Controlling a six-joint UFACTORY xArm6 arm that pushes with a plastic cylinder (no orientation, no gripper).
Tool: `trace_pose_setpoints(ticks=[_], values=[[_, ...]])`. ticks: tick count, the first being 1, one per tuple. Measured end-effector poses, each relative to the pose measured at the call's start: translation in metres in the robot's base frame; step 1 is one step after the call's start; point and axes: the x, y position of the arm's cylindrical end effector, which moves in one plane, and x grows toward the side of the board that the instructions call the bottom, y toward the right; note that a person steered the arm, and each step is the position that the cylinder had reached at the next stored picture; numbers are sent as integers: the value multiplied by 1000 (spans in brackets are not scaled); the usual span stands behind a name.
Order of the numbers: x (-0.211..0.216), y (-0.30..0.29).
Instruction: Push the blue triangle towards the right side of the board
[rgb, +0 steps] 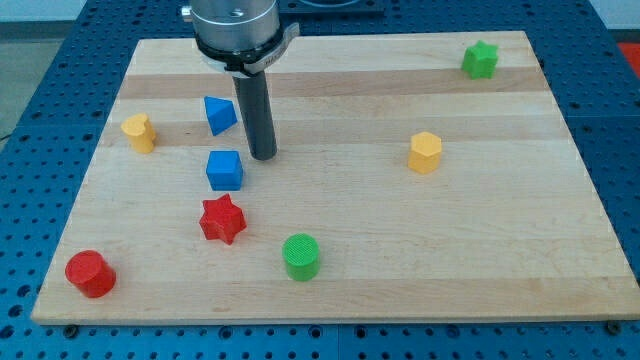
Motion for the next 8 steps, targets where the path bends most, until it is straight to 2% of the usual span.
trace_pose_setpoints(ticks=[3, 5, 7, 8], values=[[0, -104], [-60, -104], [-60, -92], [-60, -42]])
